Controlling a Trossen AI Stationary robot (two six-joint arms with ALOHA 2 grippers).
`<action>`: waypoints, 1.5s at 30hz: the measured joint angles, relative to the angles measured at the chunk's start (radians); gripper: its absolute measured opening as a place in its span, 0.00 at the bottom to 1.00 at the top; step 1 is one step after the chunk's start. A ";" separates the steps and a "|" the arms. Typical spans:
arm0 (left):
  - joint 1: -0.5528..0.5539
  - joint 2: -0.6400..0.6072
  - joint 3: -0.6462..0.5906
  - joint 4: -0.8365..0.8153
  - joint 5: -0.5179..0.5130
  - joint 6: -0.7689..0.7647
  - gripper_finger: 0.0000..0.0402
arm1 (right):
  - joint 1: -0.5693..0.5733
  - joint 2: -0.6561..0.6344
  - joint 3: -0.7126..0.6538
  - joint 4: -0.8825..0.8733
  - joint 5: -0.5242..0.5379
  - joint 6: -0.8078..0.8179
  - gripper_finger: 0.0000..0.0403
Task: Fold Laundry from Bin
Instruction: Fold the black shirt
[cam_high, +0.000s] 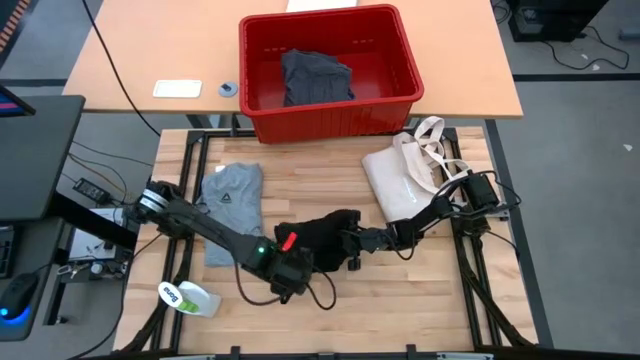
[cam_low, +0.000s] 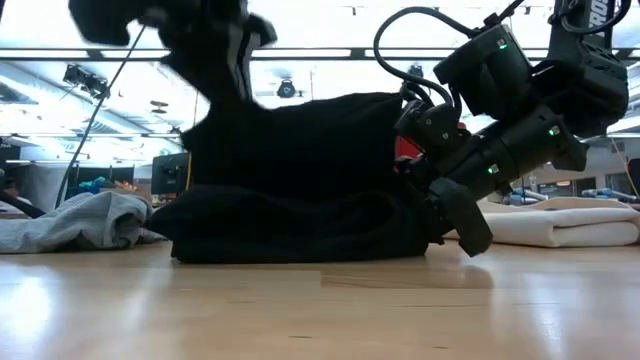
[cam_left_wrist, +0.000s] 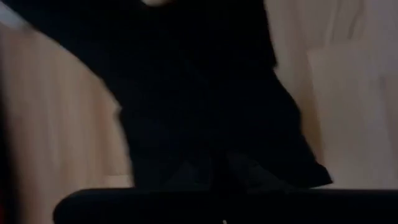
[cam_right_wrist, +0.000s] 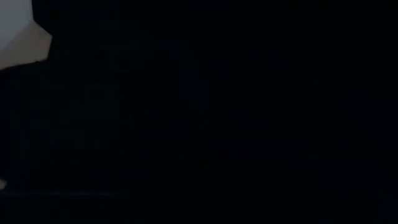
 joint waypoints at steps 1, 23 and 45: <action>0.000 0.016 0.000 0.001 0.023 -0.013 0.02 | 0.000 0.000 0.000 0.000 -0.001 -0.007 0.42; -0.049 0.256 0.005 0.103 0.109 0.084 0.02 | 0.037 -0.132 -0.004 -0.228 0.089 -0.120 0.42; -0.021 0.255 0.000 0.073 0.107 -0.046 0.02 | 0.314 -0.630 0.022 -0.820 0.113 0.350 0.42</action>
